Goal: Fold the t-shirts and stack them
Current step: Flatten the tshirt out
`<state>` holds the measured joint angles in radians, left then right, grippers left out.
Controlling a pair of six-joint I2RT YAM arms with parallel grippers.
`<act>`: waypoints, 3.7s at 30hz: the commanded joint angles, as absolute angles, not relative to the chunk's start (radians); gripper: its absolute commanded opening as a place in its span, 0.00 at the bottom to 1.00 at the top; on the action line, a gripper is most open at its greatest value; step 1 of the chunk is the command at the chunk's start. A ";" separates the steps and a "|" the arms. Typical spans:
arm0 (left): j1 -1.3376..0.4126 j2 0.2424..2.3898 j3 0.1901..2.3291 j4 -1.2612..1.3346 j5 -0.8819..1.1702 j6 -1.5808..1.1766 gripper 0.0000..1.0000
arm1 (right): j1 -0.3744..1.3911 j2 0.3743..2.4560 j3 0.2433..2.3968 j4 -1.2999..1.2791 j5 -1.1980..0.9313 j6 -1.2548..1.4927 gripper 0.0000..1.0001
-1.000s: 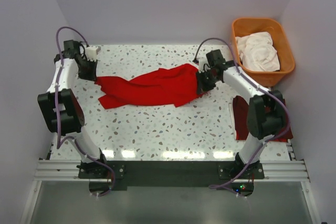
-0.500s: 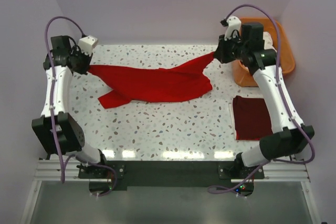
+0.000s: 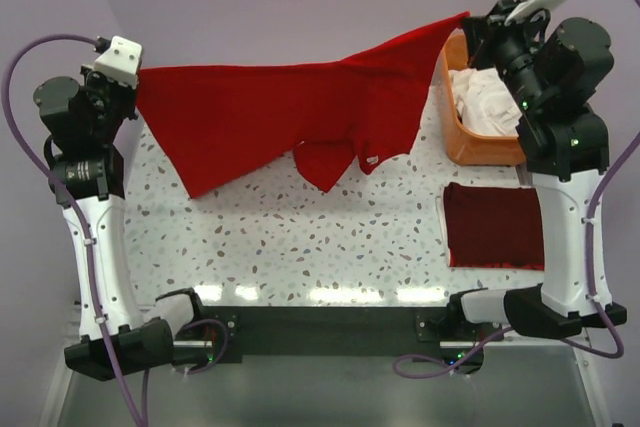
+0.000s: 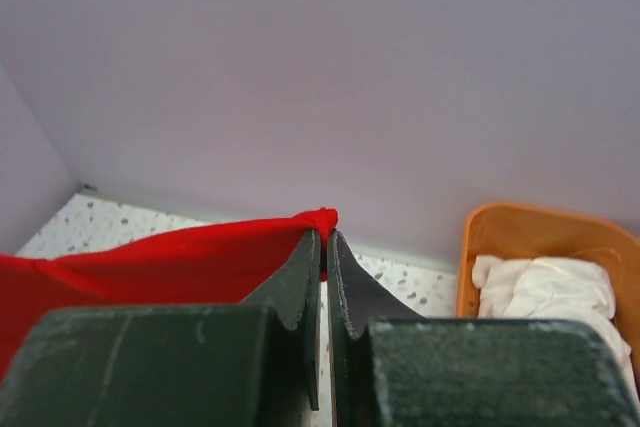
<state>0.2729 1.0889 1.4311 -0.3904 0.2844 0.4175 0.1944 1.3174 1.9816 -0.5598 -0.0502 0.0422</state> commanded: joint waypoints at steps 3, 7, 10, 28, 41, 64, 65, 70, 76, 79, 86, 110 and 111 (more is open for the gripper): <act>0.284 1.056 1.488 -0.256 0.293 0.342 0.00 | 0.192 1.344 2.189 -0.471 0.047 0.008 0.00; 0.284 1.022 1.488 -0.221 0.316 0.334 0.00 | 0.190 1.353 2.209 -0.430 0.090 -0.038 0.00; 0.284 1.040 1.500 -0.219 0.350 0.345 0.00 | 0.190 1.373 2.169 -0.371 0.126 -0.060 0.00; 0.166 1.803 2.188 -0.043 0.230 0.198 0.00 | 0.190 1.957 2.694 -0.005 0.164 -0.087 0.00; 0.178 1.651 2.015 0.406 0.256 0.213 0.00 | 0.189 1.812 2.485 0.282 0.083 -0.207 0.00; 0.207 1.413 1.034 -0.145 0.522 0.794 0.00 | 0.190 1.445 1.411 -0.392 -0.267 -0.537 0.00; 0.209 1.402 1.041 -0.191 0.529 0.826 0.00 | 0.190 1.430 1.419 -0.441 -0.299 -0.551 0.00; 0.218 1.306 1.052 -0.553 0.515 1.059 0.00 | 0.204 1.249 1.326 -0.762 -0.428 -0.624 0.00; 0.235 1.168 0.887 -0.833 0.508 1.319 0.00 | 0.353 1.028 1.076 -0.995 -0.466 -0.750 0.00; 0.238 1.108 0.804 -0.868 0.489 1.377 0.04 | 0.455 0.947 1.032 -1.104 -0.514 -0.842 0.09; 0.307 1.166 0.871 -0.916 0.541 1.339 0.78 | 0.482 1.081 1.130 -0.971 -0.367 -0.721 0.79; 0.267 1.801 1.143 -0.554 0.356 0.581 0.49 | 0.344 1.979 1.453 -0.681 -0.003 -0.466 0.23; 0.265 1.799 1.129 -0.546 0.336 0.581 0.46 | 0.342 1.988 1.434 -0.681 0.020 -0.469 0.22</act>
